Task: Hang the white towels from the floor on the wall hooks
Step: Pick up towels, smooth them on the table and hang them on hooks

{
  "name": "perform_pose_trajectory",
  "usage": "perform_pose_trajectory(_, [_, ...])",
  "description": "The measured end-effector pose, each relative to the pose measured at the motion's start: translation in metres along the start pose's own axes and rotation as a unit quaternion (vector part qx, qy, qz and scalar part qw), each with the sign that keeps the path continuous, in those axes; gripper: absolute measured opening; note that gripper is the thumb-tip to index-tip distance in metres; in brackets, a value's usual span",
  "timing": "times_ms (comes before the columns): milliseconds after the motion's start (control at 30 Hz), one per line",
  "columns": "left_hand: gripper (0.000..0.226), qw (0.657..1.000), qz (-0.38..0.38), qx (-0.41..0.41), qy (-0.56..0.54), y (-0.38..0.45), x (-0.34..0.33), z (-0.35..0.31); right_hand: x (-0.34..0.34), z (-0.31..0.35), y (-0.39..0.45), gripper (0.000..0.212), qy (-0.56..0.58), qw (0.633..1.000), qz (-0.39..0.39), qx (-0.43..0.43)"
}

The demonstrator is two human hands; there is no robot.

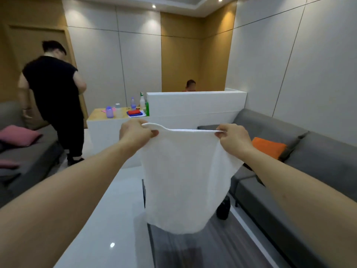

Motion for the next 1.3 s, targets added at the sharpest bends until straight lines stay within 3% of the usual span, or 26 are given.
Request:
perform_pose_trajectory(200, [0.017, 0.999, -0.009, 0.017, 0.037, 0.112, -0.022, 0.052, -0.072, 0.004, 0.109, 0.032, -0.036, 0.999, 0.015, 0.015])
perform_pose_trajectory(367, [0.01, 0.997, 0.0, 0.035, 0.067, 0.199, -0.053, 0.076, -0.131, -0.004, 0.202, 0.025, -0.092, 0.994, 0.06, 0.021])
perform_pose_trajectory(533, [0.024, 0.997, -0.033, 0.043, 0.062, 0.251, -0.063, 0.078, -0.145, -0.013, 0.261, 0.032, -0.106, 0.994, -0.026, 0.02])
perform_pose_trajectory(667, [0.017, 0.996, -0.049, 0.037, 0.072, 0.262, -0.068, 0.07, -0.148, -0.022, 0.27, 0.03, -0.11, 0.989, -0.075, 0.056])
perform_pose_trajectory(800, [0.022, 0.991, -0.078, 0.049, 0.101, 0.24, -0.07, 0.059, -0.143, -0.043, 0.264, 0.016, -0.045, 0.993, -0.073, 0.079])
perform_pose_trajectory(1033, [0.013, 0.985, -0.079, 0.083, 0.126, 0.122, -0.08, 0.027, -0.108, -0.104, 0.182, 0.023, 0.058, 0.976, -0.094, 0.187])
perform_pose_trajectory(1200, [0.004, 0.98, -0.017, 0.131, 0.149, 0.006, -0.123, 0.039, -0.113, -0.169, 0.078, 0.031, 0.065, 0.986, -0.019, 0.155])
perform_pose_trajectory(1300, [0.009, 0.971, 0.032, 0.163, 0.174, -0.06, -0.156, 0.06, -0.124, -0.209, 0.012, 0.022, 0.038, 0.991, 0.036, 0.12])
Point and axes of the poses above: each hand's wrist, its own y-axis towards the middle knuckle, its own x-axis out of the back of the hand, z = x × y, the point moved 6 cm from there along y, towards the middle knuckle, and after that the axes turned 7 degrees about y, right-handed, at the moved point
